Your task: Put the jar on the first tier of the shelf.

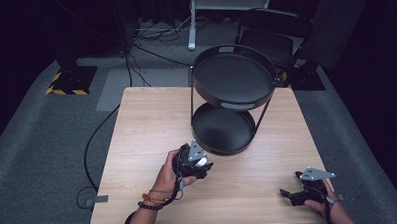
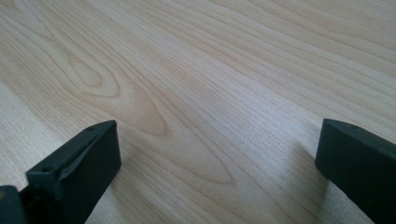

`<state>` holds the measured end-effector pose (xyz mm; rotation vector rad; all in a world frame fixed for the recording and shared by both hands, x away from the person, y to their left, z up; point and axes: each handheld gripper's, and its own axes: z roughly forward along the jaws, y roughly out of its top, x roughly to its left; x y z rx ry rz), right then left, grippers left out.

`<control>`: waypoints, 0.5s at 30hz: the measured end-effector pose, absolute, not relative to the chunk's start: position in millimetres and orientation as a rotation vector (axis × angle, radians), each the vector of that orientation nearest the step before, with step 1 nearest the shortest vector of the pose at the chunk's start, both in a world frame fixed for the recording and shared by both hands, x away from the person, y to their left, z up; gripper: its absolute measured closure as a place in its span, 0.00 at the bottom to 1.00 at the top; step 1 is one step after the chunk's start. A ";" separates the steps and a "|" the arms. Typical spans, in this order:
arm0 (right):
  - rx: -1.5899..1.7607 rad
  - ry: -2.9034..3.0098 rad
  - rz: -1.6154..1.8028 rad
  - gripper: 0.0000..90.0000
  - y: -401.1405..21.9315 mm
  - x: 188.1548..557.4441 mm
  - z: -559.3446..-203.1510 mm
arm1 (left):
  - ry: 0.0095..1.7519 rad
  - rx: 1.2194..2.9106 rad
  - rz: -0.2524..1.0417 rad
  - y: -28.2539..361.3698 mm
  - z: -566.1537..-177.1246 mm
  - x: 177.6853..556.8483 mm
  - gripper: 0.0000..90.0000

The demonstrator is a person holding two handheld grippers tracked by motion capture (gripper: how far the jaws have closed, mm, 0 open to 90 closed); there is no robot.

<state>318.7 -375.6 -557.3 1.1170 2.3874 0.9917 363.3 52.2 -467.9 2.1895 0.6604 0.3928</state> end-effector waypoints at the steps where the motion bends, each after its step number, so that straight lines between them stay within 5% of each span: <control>1: 1.117 2.387 0.992 0.00 -375.6 318.7 -557.3 | 0.656 2.189 0.393 50.3 -467.6 363.9 0.43; 15: 1.117 2.387 0.992 0.00 -375.6 318.7 -557.3 | 0.618 2.193 0.385 31.4 -459.7 373.2 0.43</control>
